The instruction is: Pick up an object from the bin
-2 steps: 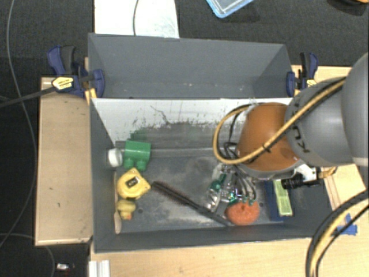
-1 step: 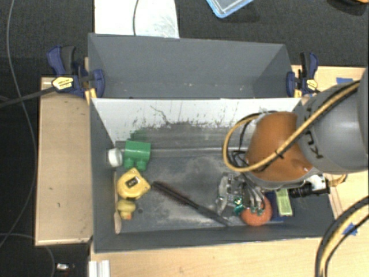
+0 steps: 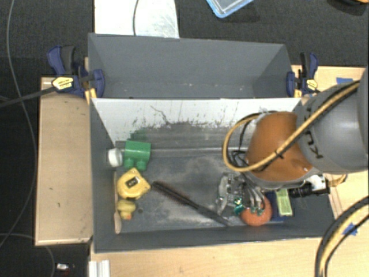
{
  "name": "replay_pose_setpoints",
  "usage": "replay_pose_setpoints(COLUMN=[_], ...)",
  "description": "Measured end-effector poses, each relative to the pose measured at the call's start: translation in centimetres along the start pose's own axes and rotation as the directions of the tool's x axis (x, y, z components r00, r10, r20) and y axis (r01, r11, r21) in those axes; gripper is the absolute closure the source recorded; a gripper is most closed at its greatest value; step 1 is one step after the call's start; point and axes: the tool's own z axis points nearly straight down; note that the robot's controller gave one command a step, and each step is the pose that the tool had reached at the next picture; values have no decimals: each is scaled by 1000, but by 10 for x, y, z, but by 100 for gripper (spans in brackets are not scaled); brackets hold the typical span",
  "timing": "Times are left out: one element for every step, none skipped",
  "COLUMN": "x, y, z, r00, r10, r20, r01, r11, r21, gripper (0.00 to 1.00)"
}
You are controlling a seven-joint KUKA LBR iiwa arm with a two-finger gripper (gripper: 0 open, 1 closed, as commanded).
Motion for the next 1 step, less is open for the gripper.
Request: replay_pose_setpoints(x=[1], y=[-7], z=[-6], r00=[1000], r10=[14], r20=[0], r01=[-14], r11=[1000], r21=[-1], gripper=[100])
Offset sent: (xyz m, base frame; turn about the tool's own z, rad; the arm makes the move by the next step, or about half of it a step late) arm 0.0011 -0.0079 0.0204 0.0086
